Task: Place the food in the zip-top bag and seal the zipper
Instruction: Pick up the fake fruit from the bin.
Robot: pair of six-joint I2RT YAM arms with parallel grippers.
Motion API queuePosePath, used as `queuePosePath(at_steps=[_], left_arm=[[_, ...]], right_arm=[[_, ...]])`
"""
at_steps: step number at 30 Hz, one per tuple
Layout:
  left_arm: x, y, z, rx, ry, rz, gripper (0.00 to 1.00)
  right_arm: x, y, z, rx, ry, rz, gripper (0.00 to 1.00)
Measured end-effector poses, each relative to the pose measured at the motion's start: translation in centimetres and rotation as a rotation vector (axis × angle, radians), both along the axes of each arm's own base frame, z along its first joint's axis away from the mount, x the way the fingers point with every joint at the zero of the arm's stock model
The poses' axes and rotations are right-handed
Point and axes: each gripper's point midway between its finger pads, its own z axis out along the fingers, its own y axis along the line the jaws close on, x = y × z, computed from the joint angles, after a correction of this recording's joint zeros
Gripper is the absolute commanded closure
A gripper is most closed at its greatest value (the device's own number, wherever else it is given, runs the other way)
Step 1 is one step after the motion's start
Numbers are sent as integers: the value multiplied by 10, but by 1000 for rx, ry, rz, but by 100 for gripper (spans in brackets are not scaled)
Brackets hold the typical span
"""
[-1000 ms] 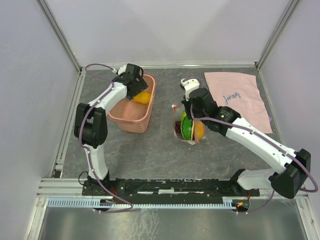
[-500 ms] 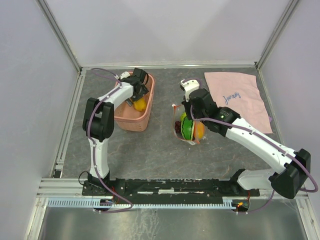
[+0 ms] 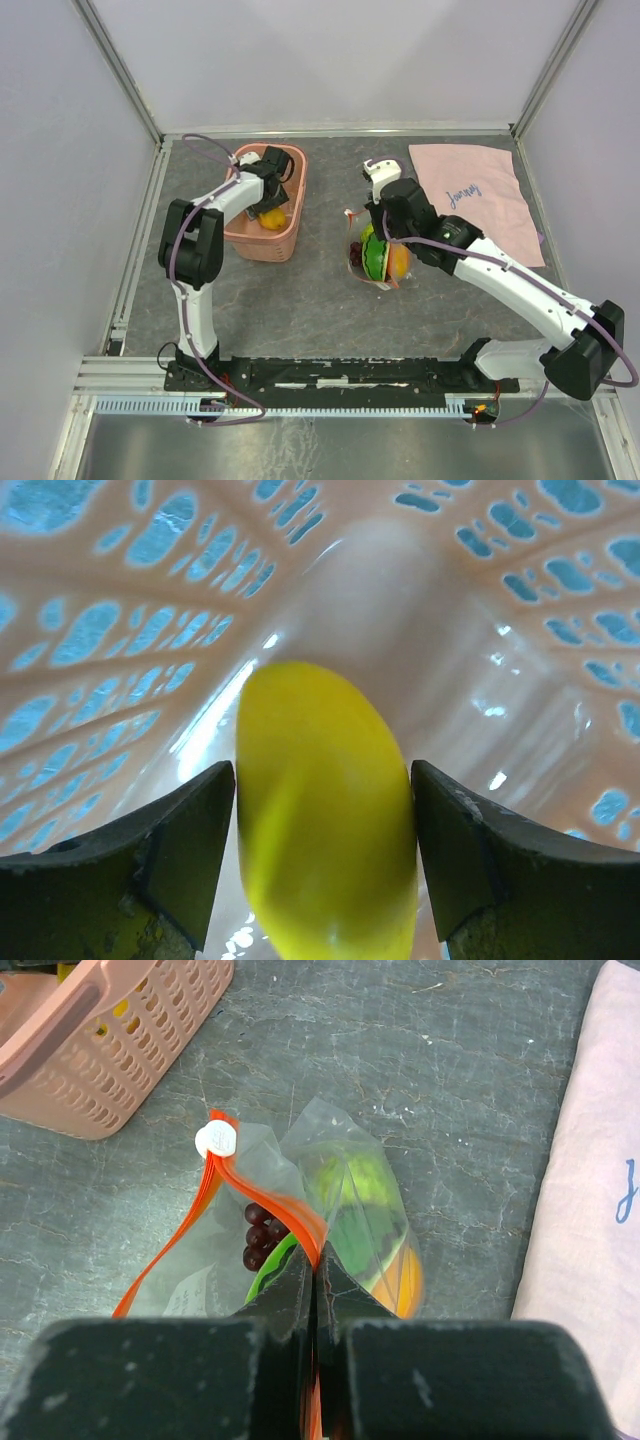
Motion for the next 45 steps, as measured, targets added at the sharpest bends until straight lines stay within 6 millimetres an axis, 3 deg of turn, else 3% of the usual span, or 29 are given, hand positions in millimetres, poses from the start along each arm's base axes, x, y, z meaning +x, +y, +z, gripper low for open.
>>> queuePosePath(at_steps=[7, 14, 26, 31, 38, 45], left_arm=[[-18, 7, 10, 39, 33, -83, 16], [-28, 5, 1, 26, 75, -126, 17], [-34, 0, -8, 0, 83, -171, 42], [-44, -3, -5, -35, 69, -187, 46], [-53, -9, 19, -101, -11, -219, 48], [-58, -18, 69, -169, -169, -298, 51]], right_arm=[[-2, 1, 0, 17, 6, 2, 99], [-4, 2, 1, 31, 6, 4, 99], [-6, 0, 0, 35, 7, 2, 99], [-6, 0, 1, 36, 5, 2, 99], [-6, 0, 1, 37, 6, 2, 98], [-6, 0, 1, 35, 7, 2, 99]])
